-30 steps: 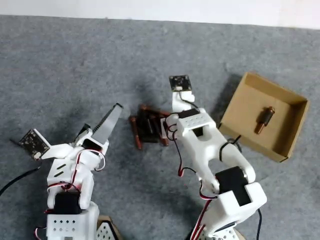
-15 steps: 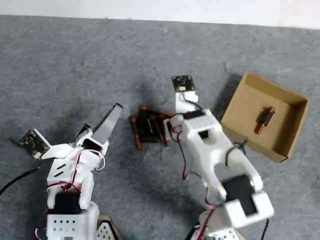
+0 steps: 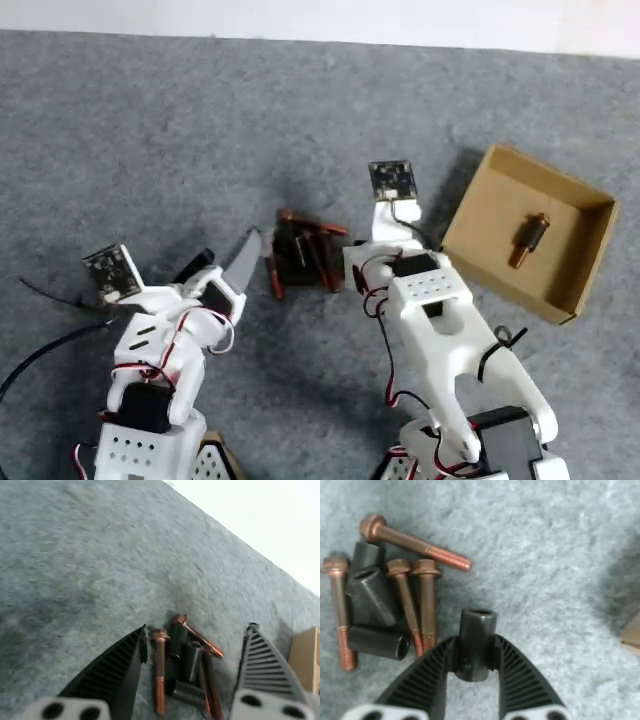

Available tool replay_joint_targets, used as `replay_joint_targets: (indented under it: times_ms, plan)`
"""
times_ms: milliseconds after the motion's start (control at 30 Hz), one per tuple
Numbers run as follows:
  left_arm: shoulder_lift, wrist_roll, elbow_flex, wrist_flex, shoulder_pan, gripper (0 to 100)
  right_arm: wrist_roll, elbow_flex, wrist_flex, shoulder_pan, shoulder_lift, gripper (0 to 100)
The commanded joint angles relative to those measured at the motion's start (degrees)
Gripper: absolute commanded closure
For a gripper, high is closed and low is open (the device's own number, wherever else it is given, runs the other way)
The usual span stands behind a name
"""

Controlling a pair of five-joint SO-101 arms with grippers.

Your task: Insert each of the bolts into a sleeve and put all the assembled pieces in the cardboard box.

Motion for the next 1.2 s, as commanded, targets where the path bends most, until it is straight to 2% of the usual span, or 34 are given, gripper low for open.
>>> replay_joint_targets:
  times_ms: [0,200,1167]
  plan:
    - [-0.1,-0.9,1.1,-0.8,2.2,72,0.6,0.0,-2.4,0.9,-2.6,99.5]
    - [-0.1,-1.8,1.1,-1.1,6.1,72,1.0,0.0,-2.5,0.9,-2.6,99.5]
    - [0.0,-4.1,0.9,-1.1,7.8,72,2.5,0.0,-2.6,0.7,-2.6,99.5]
